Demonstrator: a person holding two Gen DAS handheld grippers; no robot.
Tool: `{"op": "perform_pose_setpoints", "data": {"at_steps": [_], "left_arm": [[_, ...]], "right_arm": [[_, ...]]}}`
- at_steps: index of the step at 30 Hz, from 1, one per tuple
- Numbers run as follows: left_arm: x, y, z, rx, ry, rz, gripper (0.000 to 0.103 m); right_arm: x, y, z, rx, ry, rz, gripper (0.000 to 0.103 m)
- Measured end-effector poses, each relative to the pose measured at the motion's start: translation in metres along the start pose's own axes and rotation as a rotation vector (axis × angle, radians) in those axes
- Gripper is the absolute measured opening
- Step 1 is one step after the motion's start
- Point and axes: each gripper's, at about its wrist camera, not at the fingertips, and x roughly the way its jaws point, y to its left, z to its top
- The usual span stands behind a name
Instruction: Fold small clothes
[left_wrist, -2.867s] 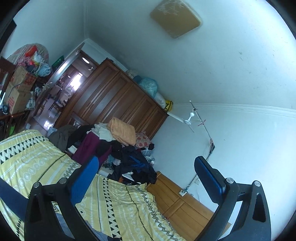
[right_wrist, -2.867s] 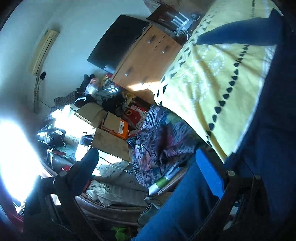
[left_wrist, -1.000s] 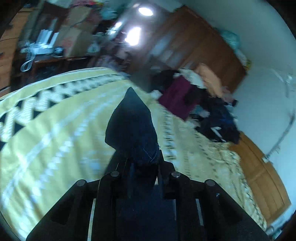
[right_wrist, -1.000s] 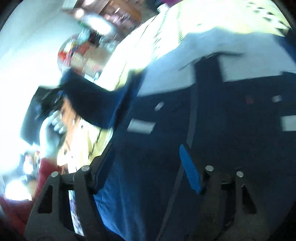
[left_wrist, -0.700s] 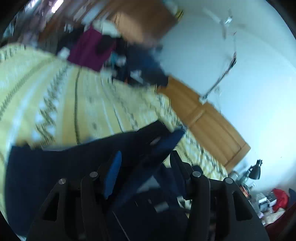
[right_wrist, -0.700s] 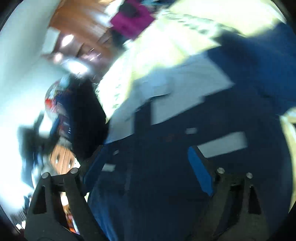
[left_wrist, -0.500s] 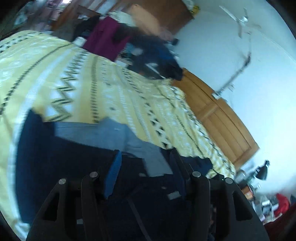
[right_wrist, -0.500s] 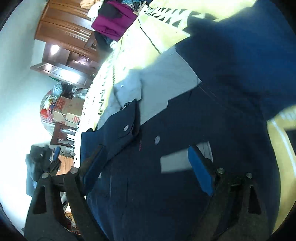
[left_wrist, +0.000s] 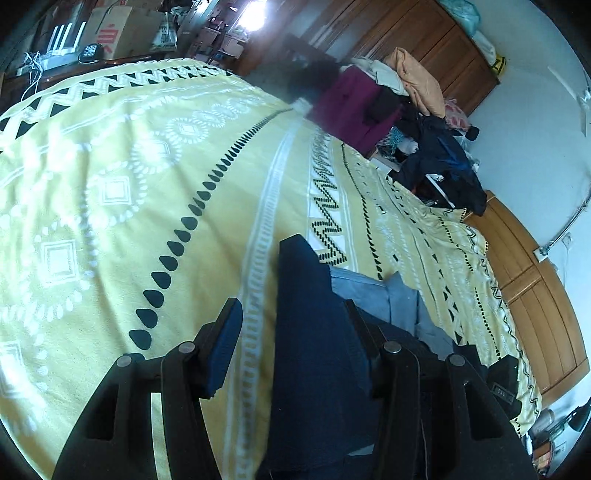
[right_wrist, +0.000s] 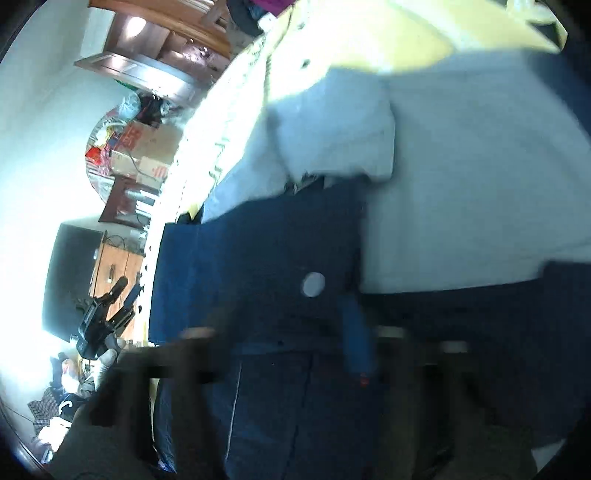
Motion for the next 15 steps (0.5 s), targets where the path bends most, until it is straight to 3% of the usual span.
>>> {"op": "perform_pose_setpoints", "data": {"at_steps": [4, 9, 15], "left_arm": [[0.016, -0.011, -0.002, 0.025, 0.023, 0.006, 0.055], [0.021, -0.035, -0.001, 0.129, 0.024, 0.000, 0.059], [0.039, -0.060, -0.009, 0.195, 0.059, 0.001, 0.059]], "right_arm": [[-0.037, 0.001, 0.003, 0.006, -0.112, 0.020, 0.001], [-0.121, -0.034, 0.004, 0.018, -0.283, -0.073, 0.001], [-0.125, -0.061, -0.002, 0.074, -0.263, -0.066, 0.001]]}}
